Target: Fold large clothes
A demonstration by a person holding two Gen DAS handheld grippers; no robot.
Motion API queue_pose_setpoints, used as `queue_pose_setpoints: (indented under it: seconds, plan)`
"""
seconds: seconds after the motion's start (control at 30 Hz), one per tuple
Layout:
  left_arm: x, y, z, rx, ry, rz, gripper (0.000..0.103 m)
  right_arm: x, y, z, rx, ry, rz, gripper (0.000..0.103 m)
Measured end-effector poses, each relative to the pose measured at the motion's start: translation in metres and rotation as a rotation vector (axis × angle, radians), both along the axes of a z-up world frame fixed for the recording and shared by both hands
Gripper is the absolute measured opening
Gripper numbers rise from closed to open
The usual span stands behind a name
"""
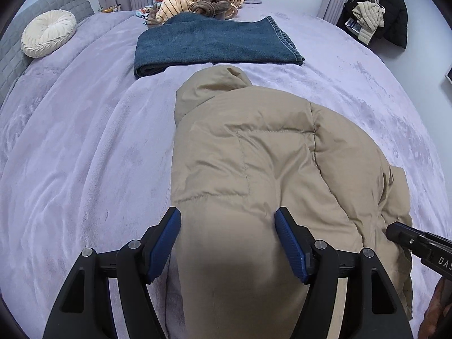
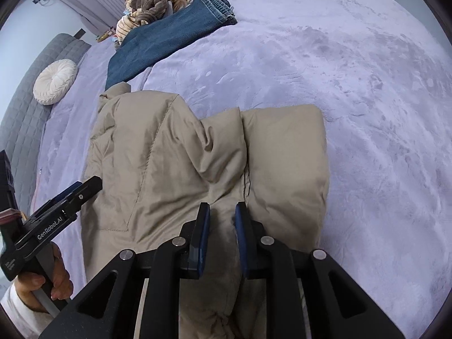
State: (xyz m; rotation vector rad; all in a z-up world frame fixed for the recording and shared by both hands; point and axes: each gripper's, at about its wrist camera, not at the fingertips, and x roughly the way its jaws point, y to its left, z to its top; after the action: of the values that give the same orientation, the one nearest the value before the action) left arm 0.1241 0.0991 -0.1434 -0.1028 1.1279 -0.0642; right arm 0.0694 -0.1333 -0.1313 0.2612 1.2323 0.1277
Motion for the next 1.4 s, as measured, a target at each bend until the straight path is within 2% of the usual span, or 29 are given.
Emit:
queue_pose_setpoints:
  seconds: [0.13,0.17,0.2,0.33,0.53,0.57,0.7,0.87,1.0,1.23,1.4]
  plan:
    - [-0.019,0.003,0.004,-0.015,0.036,-0.009,0.073,-0.024,0.003,0.015,-0.006,0.005,0.01,0.02]
    - [-0.023,0.003,0.005,-0.012,0.043,-0.01,0.088,-0.031,0.003,0.017,-0.01,0.011,0.009,0.02]
    - [-0.029,0.004,0.007,-0.007,0.048,-0.007,0.093,-0.039,0.002,0.02,-0.01,0.015,0.011,0.02]
    - [-0.046,0.005,0.007,-0.02,0.092,-0.022,0.094,-0.065,0.002,0.024,-0.017,0.035,0.007,0.021]
    - [-0.068,0.01,0.01,-0.026,0.117,-0.016,0.095,-0.09,-0.006,0.005,-0.035,0.11,-0.025,0.021]
    - [-0.07,0.011,0.011,-0.03,0.119,-0.015,0.103,-0.091,-0.008,0.002,-0.034,0.119,-0.031,0.021]
    - [-0.082,0.012,0.017,-0.028,0.123,-0.028,0.103,-0.093,-0.011,-0.008,-0.034,0.152,-0.057,0.021]
    - [-0.098,0.01,0.027,-0.009,0.124,-0.045,0.103,-0.095,-0.008,0.0,-0.042,0.154,-0.072,0.021]
    - [-0.106,0.012,0.031,-0.003,0.125,-0.041,0.103,-0.102,-0.006,0.012,-0.038,0.143,-0.086,0.031]
    - [-0.119,0.017,0.04,-0.015,0.113,-0.034,0.103,-0.117,0.001,0.029,-0.045,0.134,-0.095,0.035]
    - [-0.131,0.02,0.051,-0.019,0.092,-0.007,0.103,-0.123,0.004,0.04,-0.048,0.131,-0.07,0.045]
